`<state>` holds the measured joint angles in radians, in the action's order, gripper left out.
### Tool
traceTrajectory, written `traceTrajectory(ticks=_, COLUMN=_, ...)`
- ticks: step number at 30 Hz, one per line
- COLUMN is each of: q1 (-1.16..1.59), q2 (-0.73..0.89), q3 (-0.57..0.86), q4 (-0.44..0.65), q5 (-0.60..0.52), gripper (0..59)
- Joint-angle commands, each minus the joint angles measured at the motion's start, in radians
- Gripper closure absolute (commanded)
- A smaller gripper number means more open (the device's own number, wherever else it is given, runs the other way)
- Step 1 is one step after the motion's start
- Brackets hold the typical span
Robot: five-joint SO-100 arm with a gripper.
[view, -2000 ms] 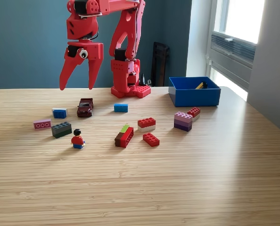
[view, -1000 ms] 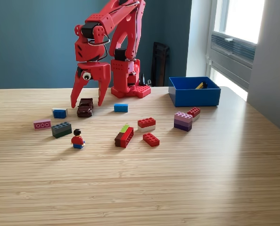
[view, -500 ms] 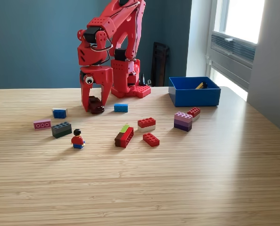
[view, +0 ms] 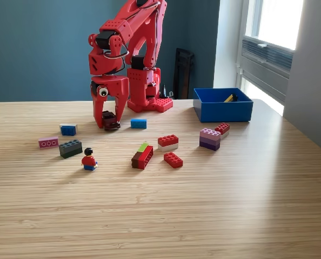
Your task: Grasp a lego block and put it in the bin.
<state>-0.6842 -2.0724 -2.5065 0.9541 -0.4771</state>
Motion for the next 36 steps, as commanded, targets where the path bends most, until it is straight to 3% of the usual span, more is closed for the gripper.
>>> traceTrajectory(ticks=1, q1=0.012, q2=-0.023, q3=0.103, q4=0.011, q5=0.067, gripper=58.6)
traceTrajectory(ticks=5, q1=0.014, q2=-0.023, q3=0.198, q4=0.060, q5=0.109, gripper=58.6)
traceTrajectory(ticks=17, q1=0.137, q2=-0.023, q3=0.652, q4=0.426, q5=0.259, gripper=58.6)
traceTrajectory(ticks=22, q1=0.285, q2=-0.025, q3=0.738, q4=0.446, q5=0.259, gripper=58.6)
traceTrajectory(ticks=36, q1=1.034, q2=-0.026, q3=0.741, q4=0.445, q5=0.146, gripper=58.5)
